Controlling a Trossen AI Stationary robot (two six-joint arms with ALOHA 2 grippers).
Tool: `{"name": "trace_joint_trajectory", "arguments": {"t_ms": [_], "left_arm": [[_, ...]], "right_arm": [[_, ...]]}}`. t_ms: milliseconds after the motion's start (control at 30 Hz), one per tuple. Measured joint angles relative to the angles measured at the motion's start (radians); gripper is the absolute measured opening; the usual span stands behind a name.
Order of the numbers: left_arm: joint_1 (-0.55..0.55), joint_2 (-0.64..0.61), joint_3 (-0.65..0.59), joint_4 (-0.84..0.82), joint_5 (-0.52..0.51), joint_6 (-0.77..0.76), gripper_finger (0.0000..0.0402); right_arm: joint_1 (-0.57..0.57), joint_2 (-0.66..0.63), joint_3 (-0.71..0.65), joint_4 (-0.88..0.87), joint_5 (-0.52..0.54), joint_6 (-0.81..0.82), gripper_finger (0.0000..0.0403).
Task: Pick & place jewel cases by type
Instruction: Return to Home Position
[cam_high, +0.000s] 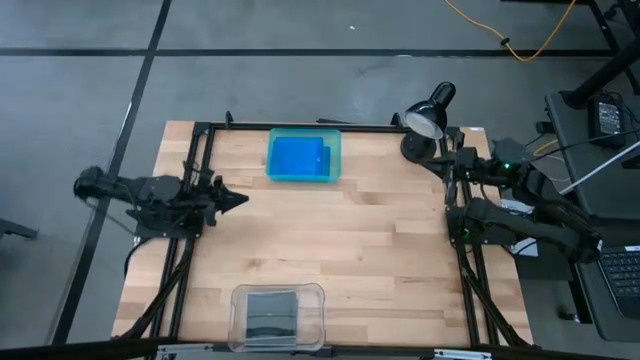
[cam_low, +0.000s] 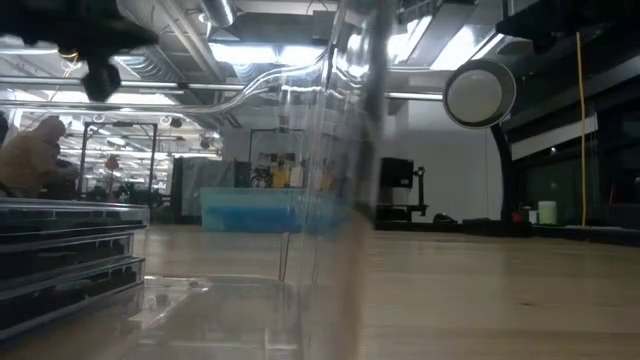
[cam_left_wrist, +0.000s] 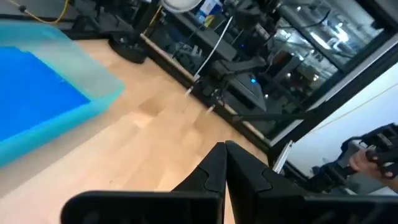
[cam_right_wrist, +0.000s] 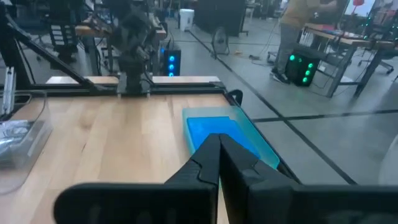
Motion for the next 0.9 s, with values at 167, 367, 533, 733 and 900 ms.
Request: {"name": "trace_joint_trajectory", "arguments": {"t_ms": [167,367,533,733,900], "left_arm": [[0.232,-0.115,-0.065,0.006,0.255,0.063,0.0001],[0.409,-0.202,-0.134,-0.042,0.431,0.100,0.0001],[0.423,-0.201,-0.298,0.214,0.431,0.124,0.0001],[0.389,-0.201,-0.287,0.393,0.297,0.492,0.0001],[0.387,-0.201,-0.295,0.242,0.275,0.481,0.0001]], "right_arm": [[0.000,0.021,0.001,0.009,-0.001,0.033,0.0010],[0.000,0.023,0.001,0.009,-0.001,0.059,0.0010],[0.000,0.023,0.001,0.007,-0.002,0.091,0.0010],[0.001,0.022,0.001,0.001,-0.007,0.097,0.0010],[0.001,0.022,0.001,0.006,-0.018,0.102,0.0010]]}}
